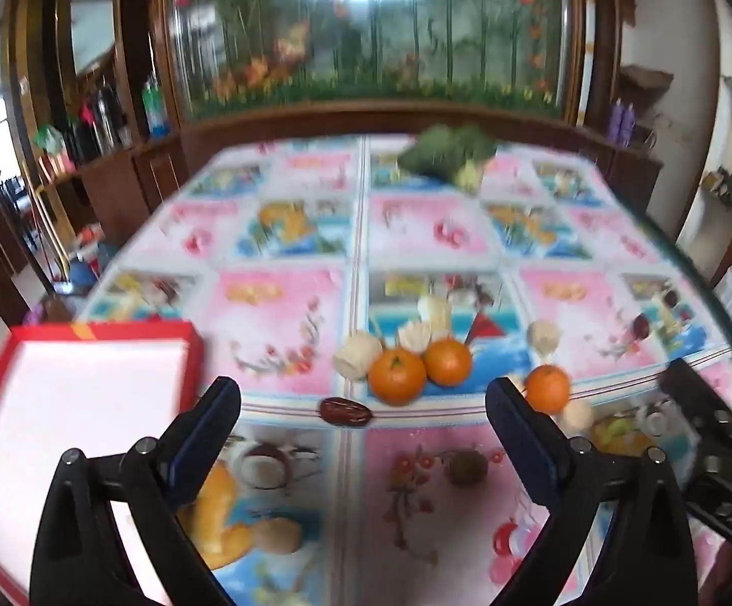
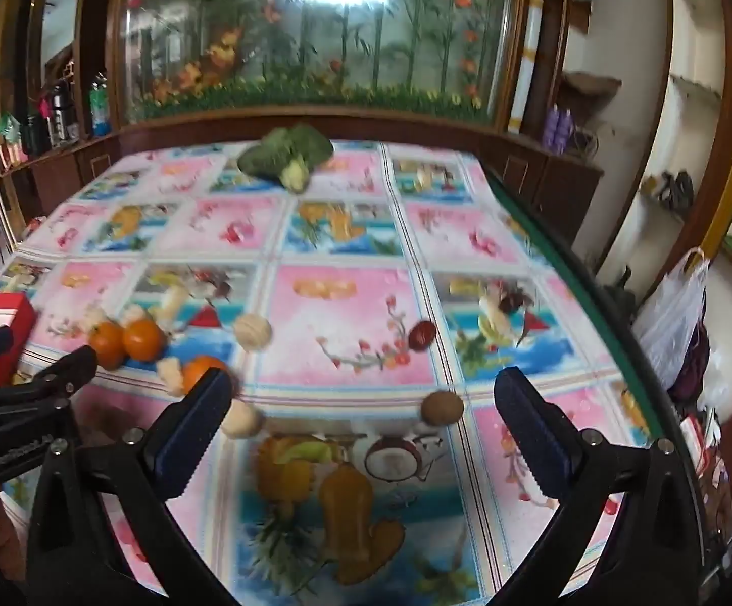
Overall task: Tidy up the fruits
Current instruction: 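Move both tools toward the mandarin oranges on the tablecloth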
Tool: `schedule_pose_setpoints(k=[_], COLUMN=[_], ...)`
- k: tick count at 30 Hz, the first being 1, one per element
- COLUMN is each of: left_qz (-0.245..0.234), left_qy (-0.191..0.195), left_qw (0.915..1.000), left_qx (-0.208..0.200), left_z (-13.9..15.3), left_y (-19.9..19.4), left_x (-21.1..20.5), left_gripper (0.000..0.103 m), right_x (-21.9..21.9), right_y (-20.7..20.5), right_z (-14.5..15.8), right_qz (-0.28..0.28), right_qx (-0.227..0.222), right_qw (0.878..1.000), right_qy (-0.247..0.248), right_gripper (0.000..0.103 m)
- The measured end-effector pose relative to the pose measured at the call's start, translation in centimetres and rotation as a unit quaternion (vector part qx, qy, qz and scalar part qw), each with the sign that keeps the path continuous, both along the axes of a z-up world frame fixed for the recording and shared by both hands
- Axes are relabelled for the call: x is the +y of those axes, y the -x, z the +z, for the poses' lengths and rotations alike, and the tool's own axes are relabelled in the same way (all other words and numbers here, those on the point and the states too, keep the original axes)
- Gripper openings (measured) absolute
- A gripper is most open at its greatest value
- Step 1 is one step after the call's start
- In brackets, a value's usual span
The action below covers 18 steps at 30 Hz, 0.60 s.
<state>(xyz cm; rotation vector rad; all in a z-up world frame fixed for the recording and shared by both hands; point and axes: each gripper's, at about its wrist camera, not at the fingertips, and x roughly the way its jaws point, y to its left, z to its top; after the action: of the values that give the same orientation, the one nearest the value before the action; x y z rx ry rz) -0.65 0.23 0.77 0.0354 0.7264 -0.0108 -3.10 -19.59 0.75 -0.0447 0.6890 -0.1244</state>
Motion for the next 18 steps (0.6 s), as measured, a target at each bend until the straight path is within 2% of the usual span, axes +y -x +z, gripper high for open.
schedule_pose_setpoints(k=[7,9,12,18], left_qz=[0.001,0.004,0.013,0.011], left_qy=[0.003,0.008,0.011,0.014], left_qw=[1.0000,1.0000,0.9997,0.9997], left_qx=[-0.008,0.000,-0.018,-0.014], left_z=[1.7,1.6,1.6,1.0], left_y=[1.8,2.0,2.4,3.0], left_x=[1.9,2.8,3.7,4.6], left_gripper=[0.098,0.098,0.098,0.098], right_x=[1.4,1.9,2.3,3.4], right_y=[1.5,1.6,1.7,1.9], right_z=[2.2,2.4,2.4,2.2], right_qz=[0.014,0.015,0.022,0.028], right_qx=[-0.018,-0.019,-0.013,-0.018], right_qw=[1.000,1.000,0.999,0.999], right_qy=[-0.019,-0.018,-0.026,-0.024], right_gripper=[0.103,0.103,0.103,0.103])
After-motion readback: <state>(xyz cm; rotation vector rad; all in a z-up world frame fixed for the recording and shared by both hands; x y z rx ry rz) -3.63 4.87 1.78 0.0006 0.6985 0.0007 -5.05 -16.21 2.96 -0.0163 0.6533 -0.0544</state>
